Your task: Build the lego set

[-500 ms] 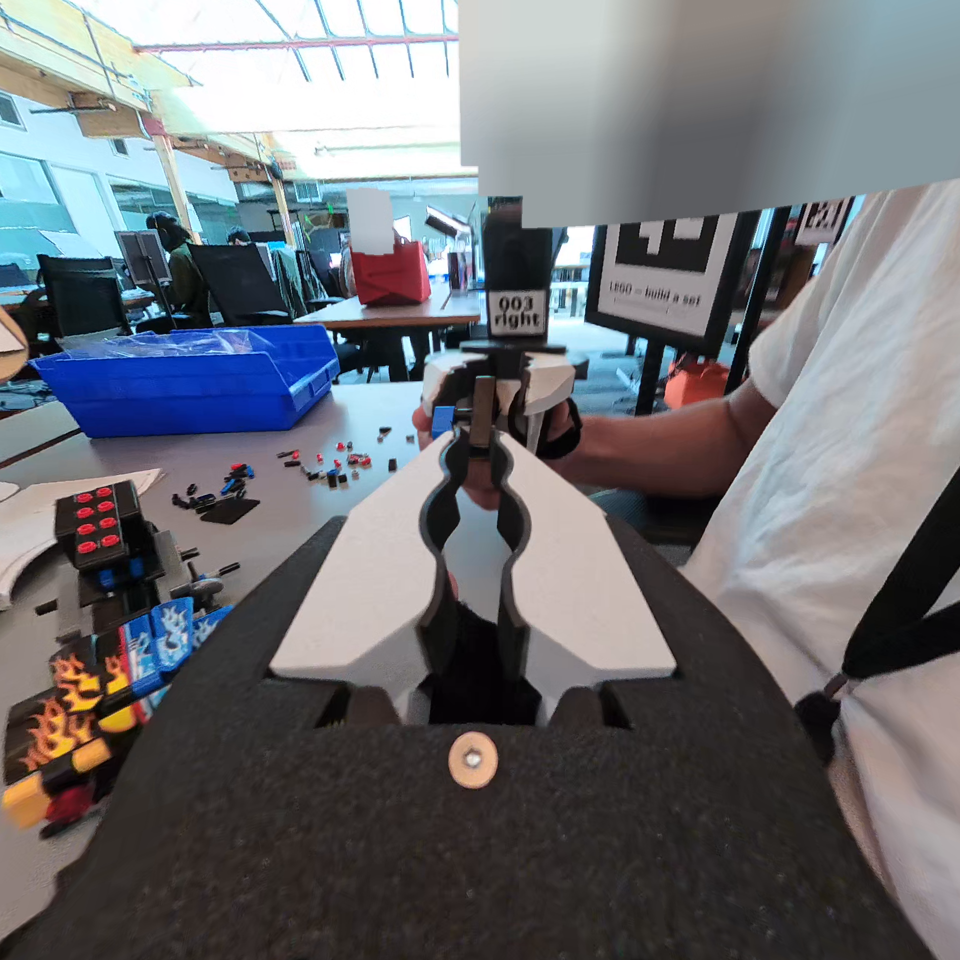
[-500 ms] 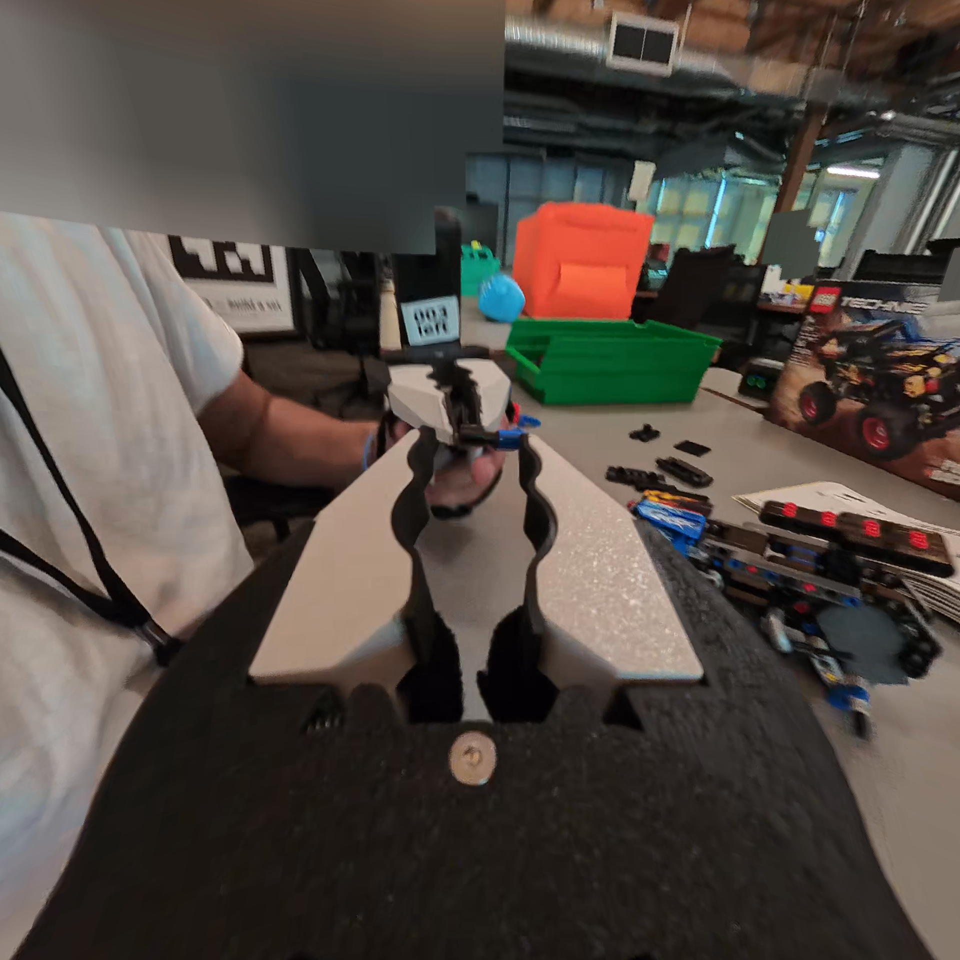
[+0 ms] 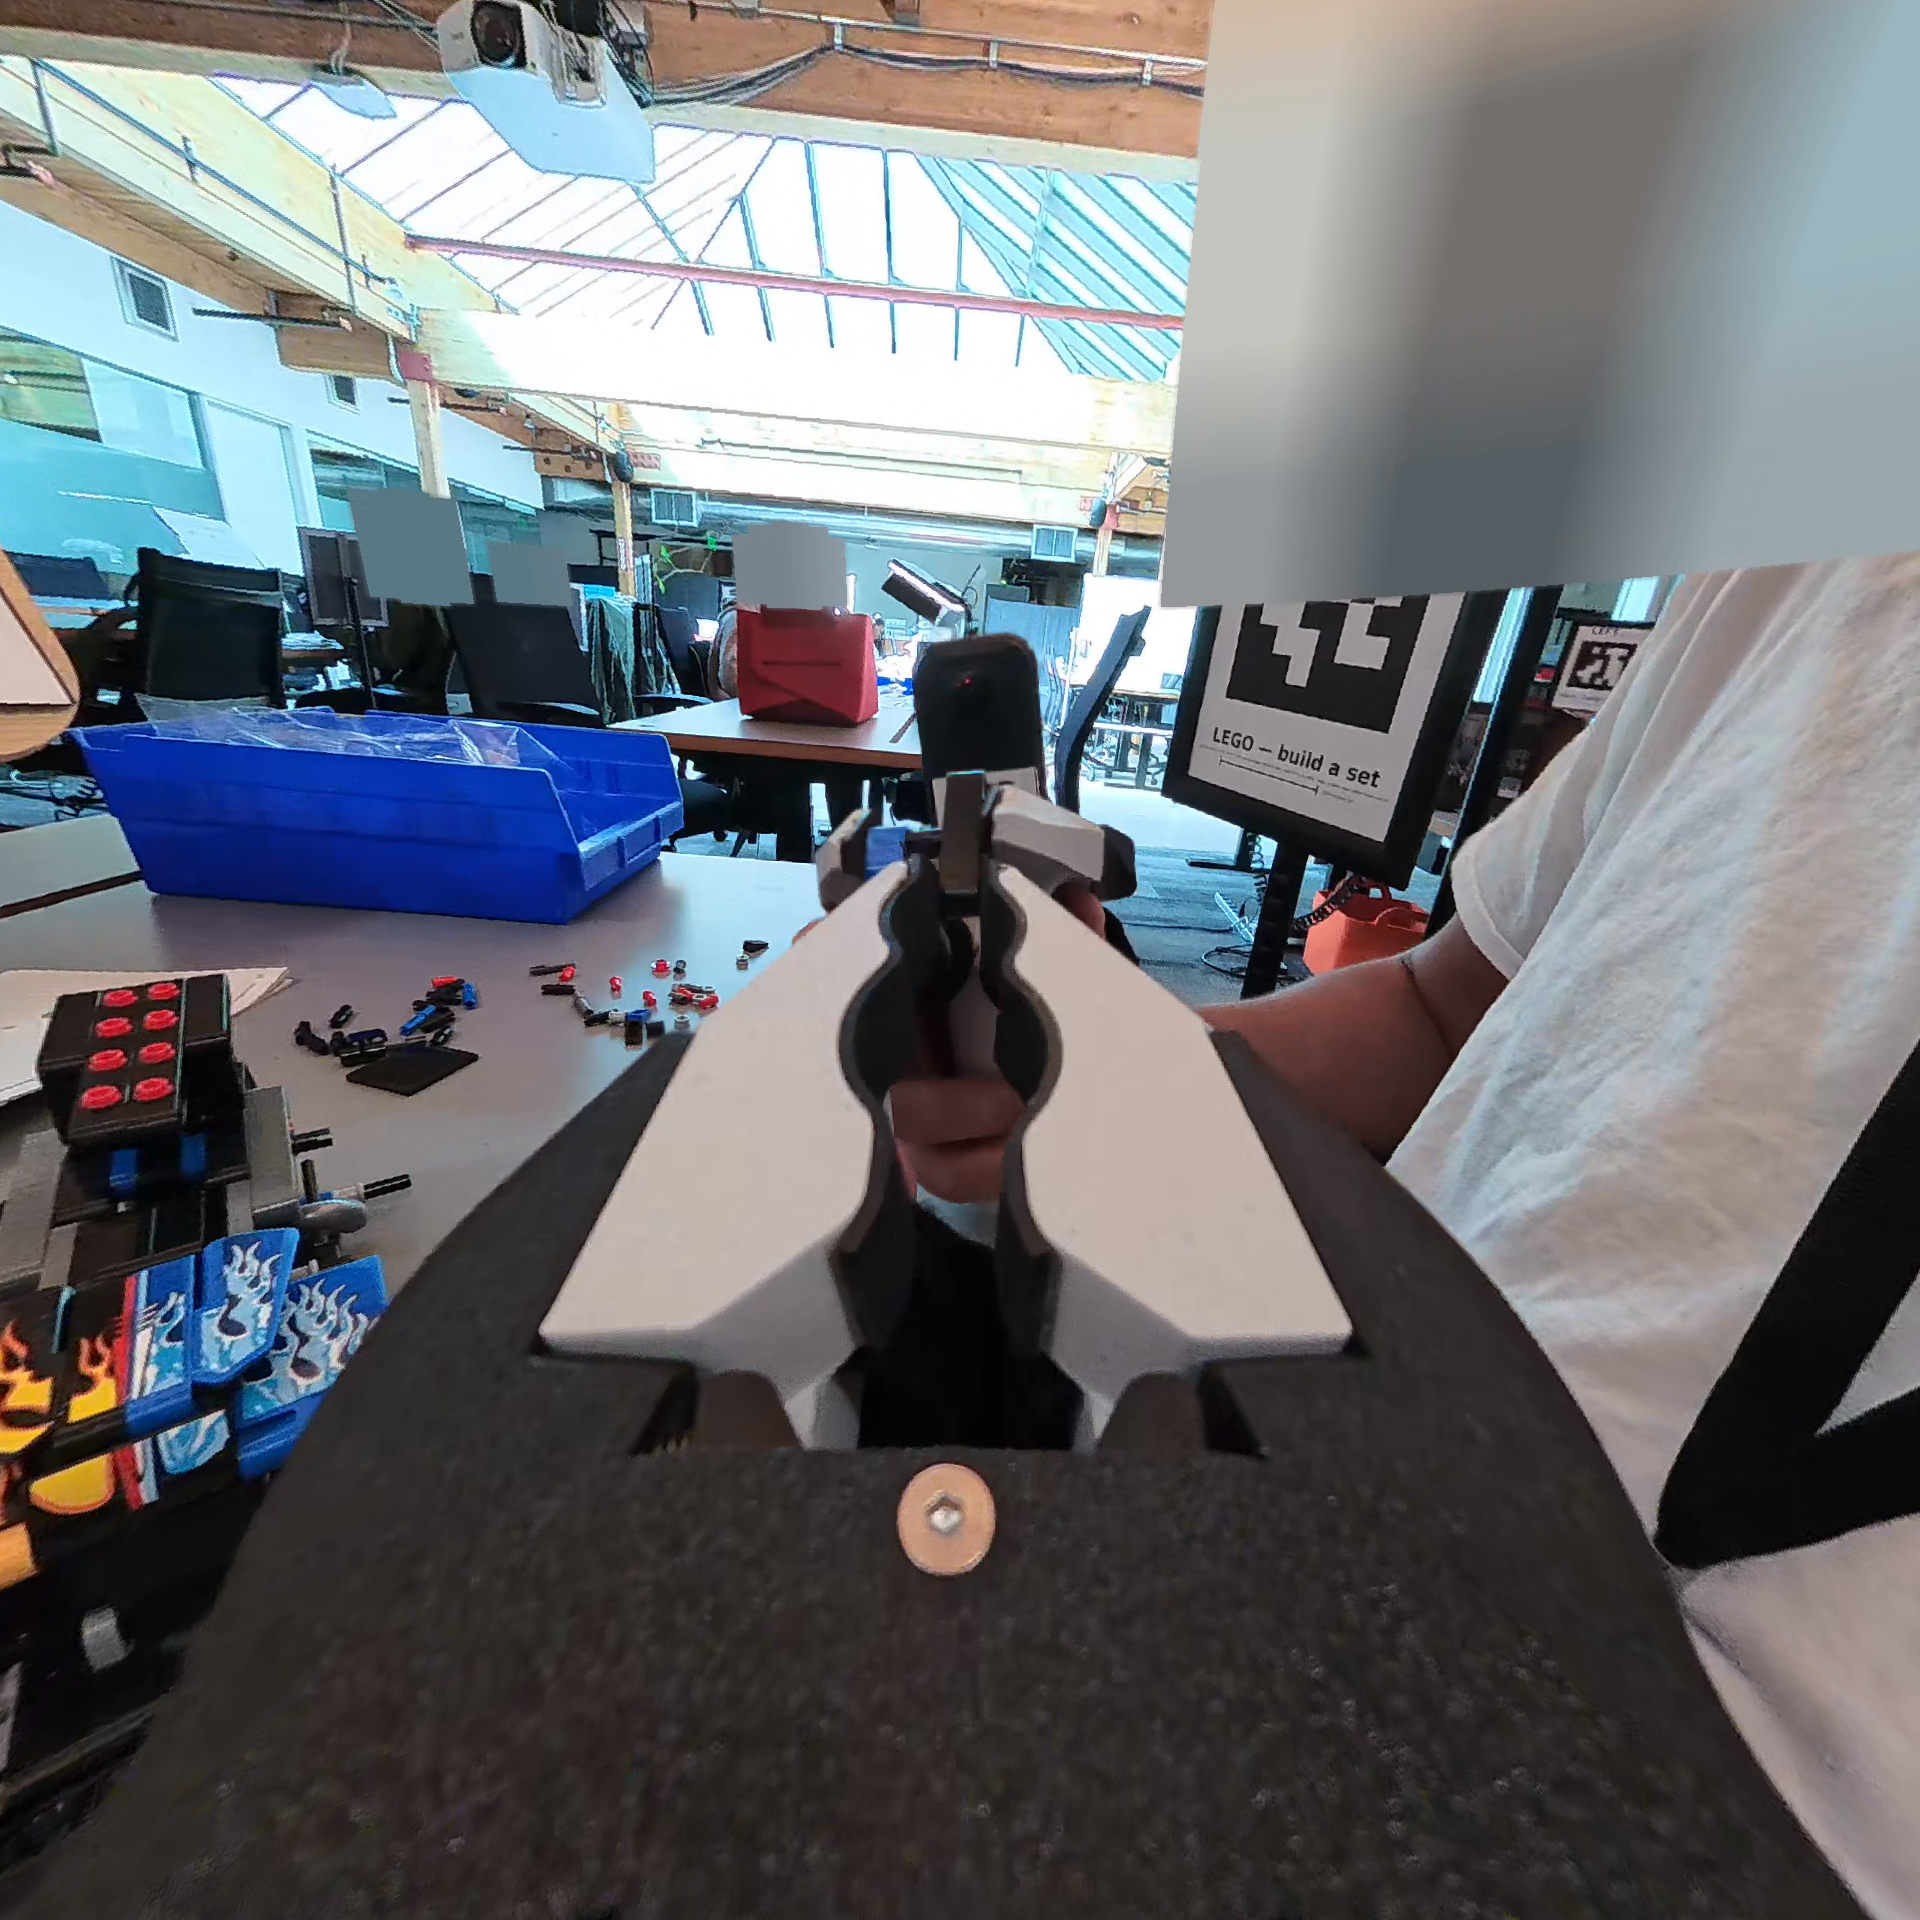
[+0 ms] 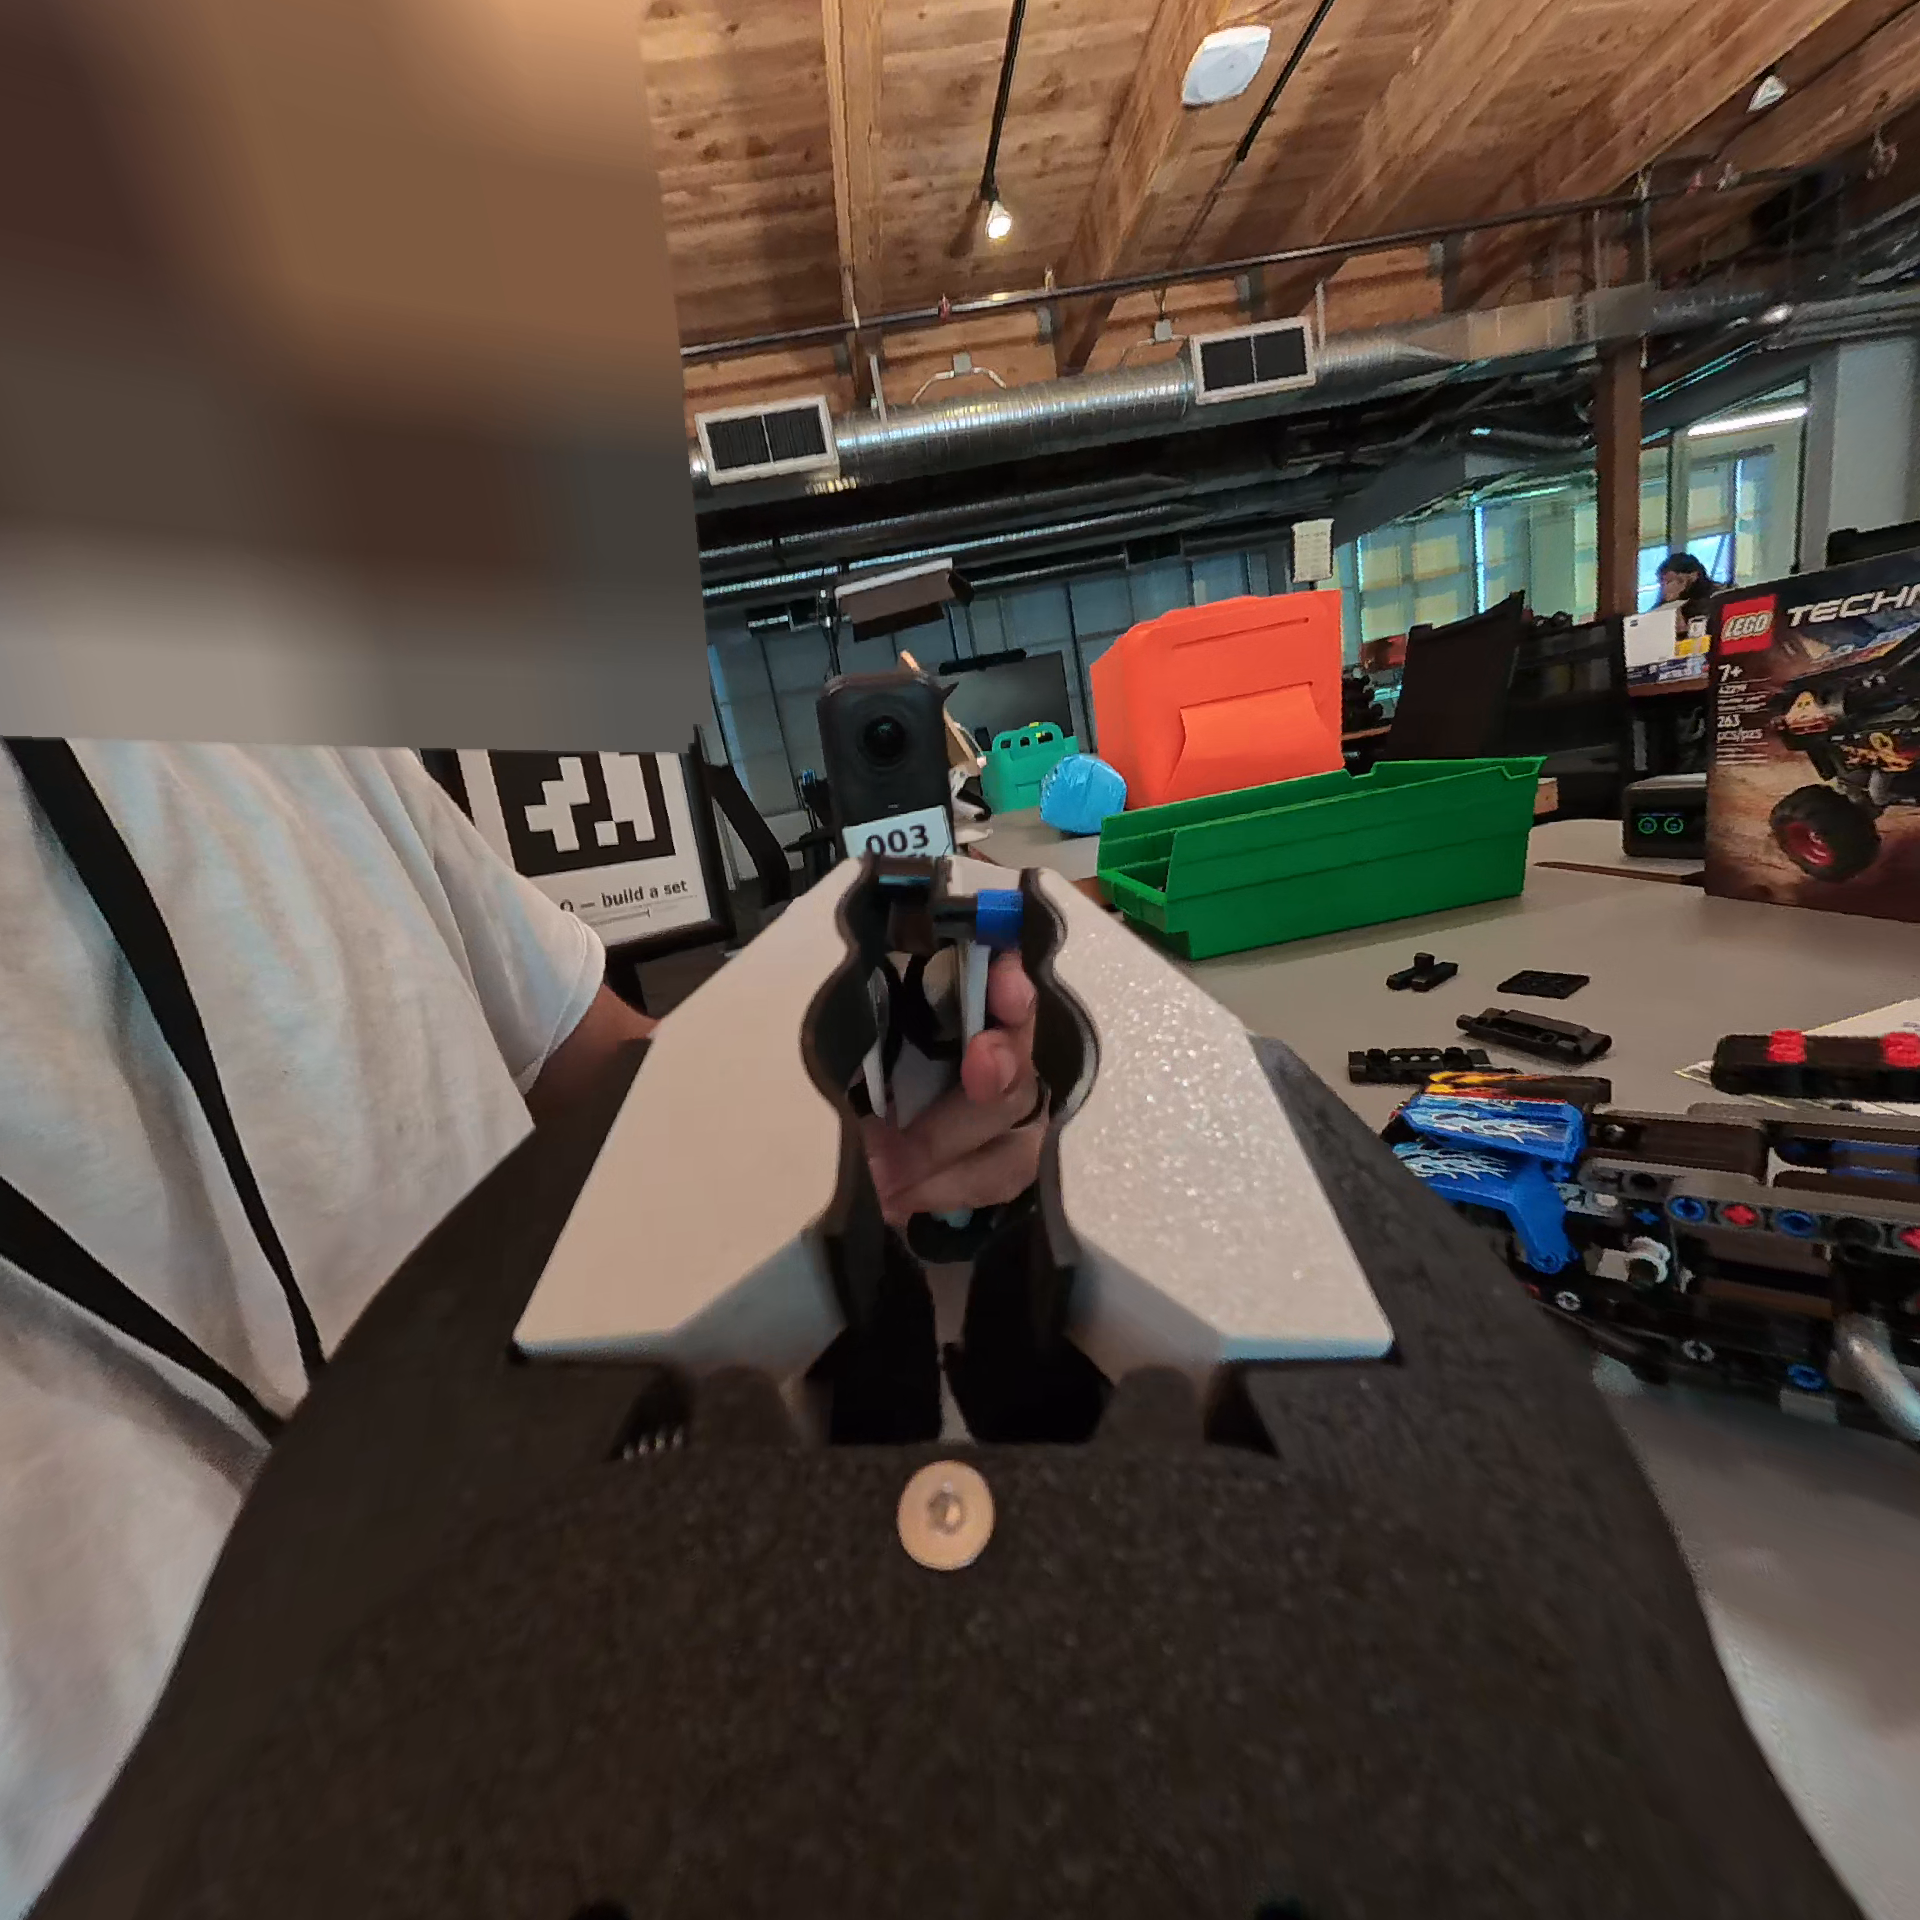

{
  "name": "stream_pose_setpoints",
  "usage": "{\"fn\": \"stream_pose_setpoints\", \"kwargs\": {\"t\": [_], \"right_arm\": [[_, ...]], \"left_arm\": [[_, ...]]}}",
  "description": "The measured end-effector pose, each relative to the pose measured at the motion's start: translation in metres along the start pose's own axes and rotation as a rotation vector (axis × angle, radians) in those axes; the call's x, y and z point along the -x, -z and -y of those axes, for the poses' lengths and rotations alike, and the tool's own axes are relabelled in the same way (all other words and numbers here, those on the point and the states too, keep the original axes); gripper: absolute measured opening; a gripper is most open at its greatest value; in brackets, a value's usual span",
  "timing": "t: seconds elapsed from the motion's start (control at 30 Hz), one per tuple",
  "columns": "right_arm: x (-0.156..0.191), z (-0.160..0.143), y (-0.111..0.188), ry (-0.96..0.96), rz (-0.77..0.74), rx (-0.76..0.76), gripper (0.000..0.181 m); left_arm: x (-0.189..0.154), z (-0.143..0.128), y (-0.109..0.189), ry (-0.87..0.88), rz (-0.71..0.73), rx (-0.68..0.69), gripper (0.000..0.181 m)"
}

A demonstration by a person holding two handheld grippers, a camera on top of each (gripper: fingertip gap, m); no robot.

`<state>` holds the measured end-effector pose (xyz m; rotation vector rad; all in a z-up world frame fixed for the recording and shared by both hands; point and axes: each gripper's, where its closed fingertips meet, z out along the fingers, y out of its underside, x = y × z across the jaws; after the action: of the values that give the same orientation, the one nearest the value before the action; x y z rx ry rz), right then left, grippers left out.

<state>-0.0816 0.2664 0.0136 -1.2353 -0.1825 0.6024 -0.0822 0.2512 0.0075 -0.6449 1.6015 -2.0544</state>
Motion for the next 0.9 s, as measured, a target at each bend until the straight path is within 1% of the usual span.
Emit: {"fn": "stream_pose_setpoints", "kwargs": {"t": [0.2, 0.5, 0.63, 0.73, 0.9], "right_arm": [[-0.002, 0.006, -0.001, -0.082, -0.007, -0.098, 0.024], [-0.007, 0.001, -0.003, -0.088, -0.023, -0.067, 0.023], [-0.017, -0.004, -0.001, -0.025, -0.08, -0.003, 0.023], [-0.021, -0.008, 0.0, 0.034, -0.112, 0.053, 0.023], [-0.021, -0.024, 0.0, 0.126, -0.099, 0.19, 0.024]], "left_arm": [[0.002, 0.001, -0.001, 0.012, 0.017, -0.028, 0.006], [0.007, 0.001, 0.0, -0.026, 0.048, -0.013, 0.006], [0.015, -0.007, 0.002, -0.063, 0.099, 0.069, 0.007], [0.019, -0.016, 0.003, -0.054, 0.087, 0.124, 0.008], [0.018, -0.035, 0.002, -0.144, 0.069, 0.231, 0.007]]}}
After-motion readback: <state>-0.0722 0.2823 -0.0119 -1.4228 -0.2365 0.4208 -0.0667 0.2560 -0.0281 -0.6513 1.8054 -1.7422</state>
